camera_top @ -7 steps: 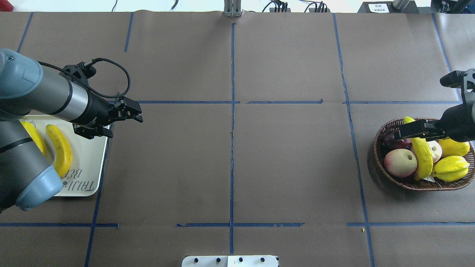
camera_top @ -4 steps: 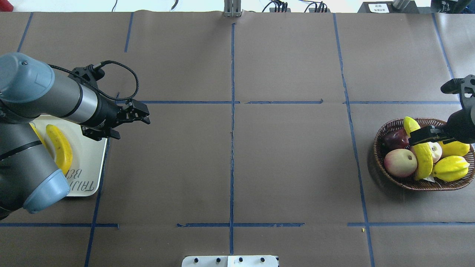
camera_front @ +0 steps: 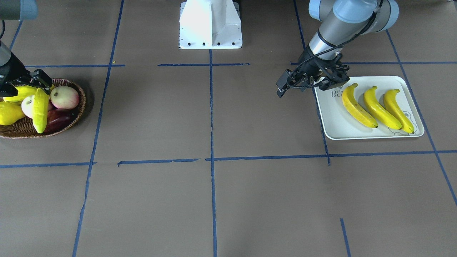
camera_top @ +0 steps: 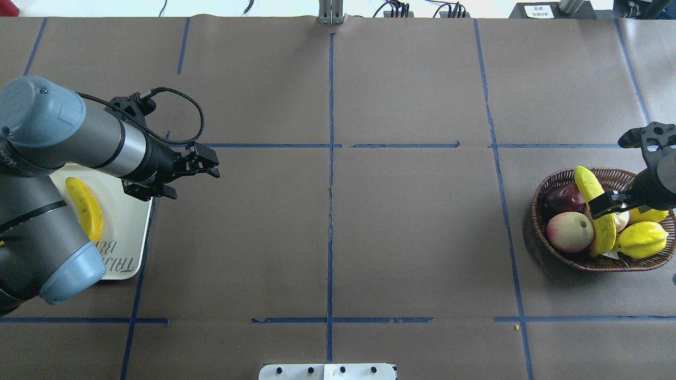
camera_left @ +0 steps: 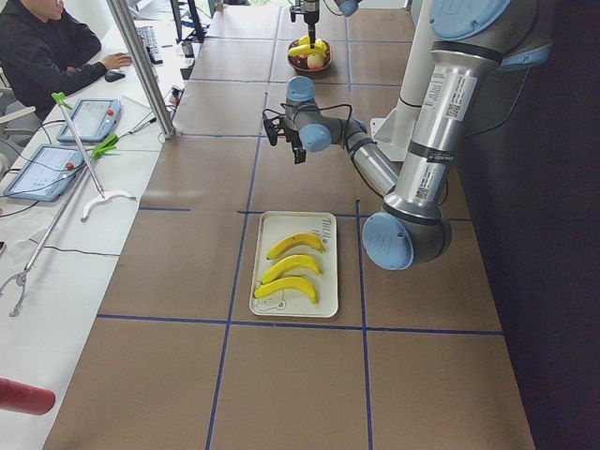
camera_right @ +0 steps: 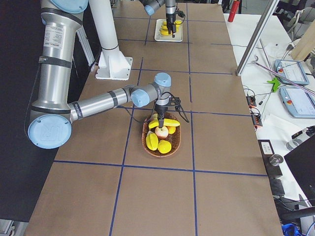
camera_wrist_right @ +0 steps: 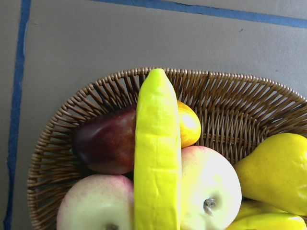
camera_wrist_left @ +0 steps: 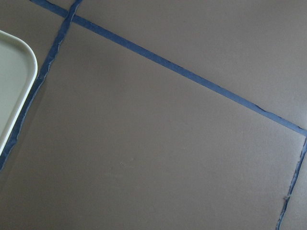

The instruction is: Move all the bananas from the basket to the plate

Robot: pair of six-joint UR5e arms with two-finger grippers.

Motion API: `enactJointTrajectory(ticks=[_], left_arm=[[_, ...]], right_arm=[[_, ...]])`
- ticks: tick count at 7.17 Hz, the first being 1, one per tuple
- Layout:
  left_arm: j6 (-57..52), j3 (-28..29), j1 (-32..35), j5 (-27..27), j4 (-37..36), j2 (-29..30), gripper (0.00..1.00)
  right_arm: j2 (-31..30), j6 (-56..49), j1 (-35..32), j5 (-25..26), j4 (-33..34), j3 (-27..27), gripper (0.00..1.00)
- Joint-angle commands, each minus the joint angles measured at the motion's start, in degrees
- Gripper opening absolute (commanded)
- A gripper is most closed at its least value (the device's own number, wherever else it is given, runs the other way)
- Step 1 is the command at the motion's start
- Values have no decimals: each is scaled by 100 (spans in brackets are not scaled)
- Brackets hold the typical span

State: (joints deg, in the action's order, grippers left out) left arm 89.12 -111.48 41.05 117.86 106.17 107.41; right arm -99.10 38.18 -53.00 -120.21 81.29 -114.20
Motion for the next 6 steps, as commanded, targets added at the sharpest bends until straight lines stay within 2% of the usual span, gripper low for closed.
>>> enactJointTrajectory(ticks=[1,3,4,5,6], left_arm=[[0,39,-44,0,0,69,99],[0,65,-80,0,0,87,99],[0,74,-80,0,0,122,99],[0,74,-80,0,0,131,99],[0,74,-80,0,0,122,99]], right_arm=[[22,23,218,6,1,126,99],[31,32,290,-20,1,109,97],[14,32,281,-46,1,100,77],[-30,-3,264,-55,1,100,48],[-39,-12,255,-55,1,117,27]])
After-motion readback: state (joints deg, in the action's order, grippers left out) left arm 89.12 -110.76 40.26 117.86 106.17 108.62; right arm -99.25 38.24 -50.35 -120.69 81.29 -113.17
